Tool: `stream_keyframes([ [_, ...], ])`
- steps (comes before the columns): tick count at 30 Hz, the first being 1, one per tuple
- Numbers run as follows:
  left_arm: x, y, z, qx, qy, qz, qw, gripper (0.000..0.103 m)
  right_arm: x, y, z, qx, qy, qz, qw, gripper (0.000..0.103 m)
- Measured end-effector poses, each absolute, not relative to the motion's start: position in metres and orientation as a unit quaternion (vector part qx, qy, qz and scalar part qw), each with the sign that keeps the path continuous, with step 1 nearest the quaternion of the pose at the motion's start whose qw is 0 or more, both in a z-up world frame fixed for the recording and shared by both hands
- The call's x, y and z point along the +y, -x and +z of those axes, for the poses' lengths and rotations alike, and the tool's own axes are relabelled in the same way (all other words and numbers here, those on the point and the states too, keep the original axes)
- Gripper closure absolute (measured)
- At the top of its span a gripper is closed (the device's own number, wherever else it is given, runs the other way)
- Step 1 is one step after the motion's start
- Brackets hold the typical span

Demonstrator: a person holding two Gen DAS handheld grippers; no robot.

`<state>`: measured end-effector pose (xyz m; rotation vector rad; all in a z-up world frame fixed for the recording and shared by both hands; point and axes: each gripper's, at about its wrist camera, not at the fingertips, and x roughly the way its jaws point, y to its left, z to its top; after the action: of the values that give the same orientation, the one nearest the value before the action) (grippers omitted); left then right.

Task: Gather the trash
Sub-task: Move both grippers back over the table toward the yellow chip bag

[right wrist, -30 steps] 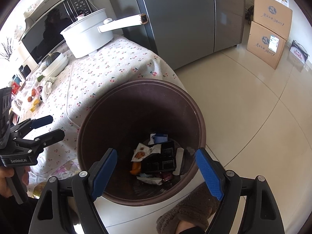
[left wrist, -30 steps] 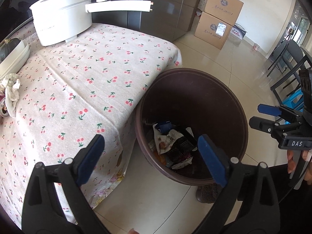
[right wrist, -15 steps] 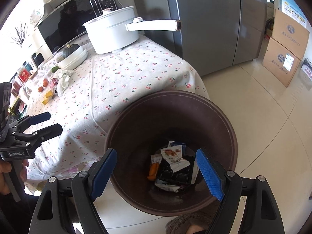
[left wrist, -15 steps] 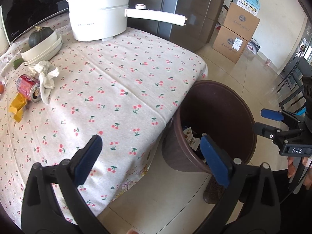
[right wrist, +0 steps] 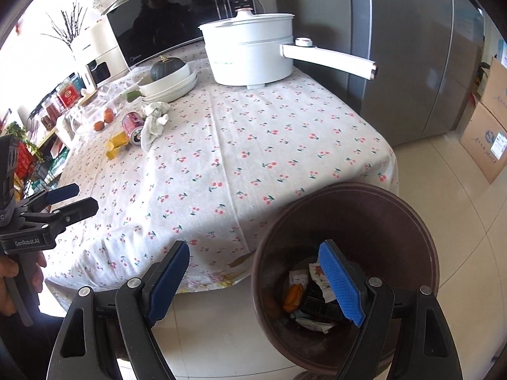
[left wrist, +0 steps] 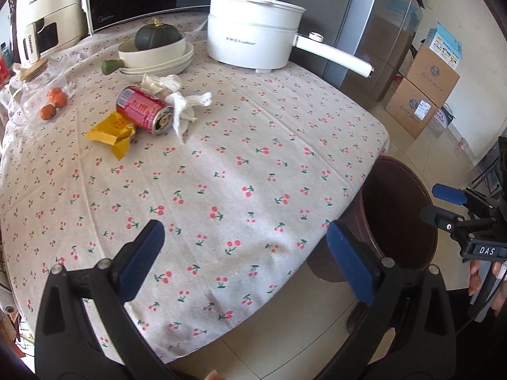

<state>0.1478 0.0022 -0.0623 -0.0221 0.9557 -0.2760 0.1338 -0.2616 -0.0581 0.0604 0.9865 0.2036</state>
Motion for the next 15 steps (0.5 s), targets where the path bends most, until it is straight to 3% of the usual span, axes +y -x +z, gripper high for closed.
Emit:
stream_keyframes([
  [15, 0.115, -0.160, -0.061, 0.458, 0.076, -0.034, 0.885, 0.001, -0.142, -0.198, -0.045, 0.460, 0.018, 0.165, 0.872, 0.017],
])
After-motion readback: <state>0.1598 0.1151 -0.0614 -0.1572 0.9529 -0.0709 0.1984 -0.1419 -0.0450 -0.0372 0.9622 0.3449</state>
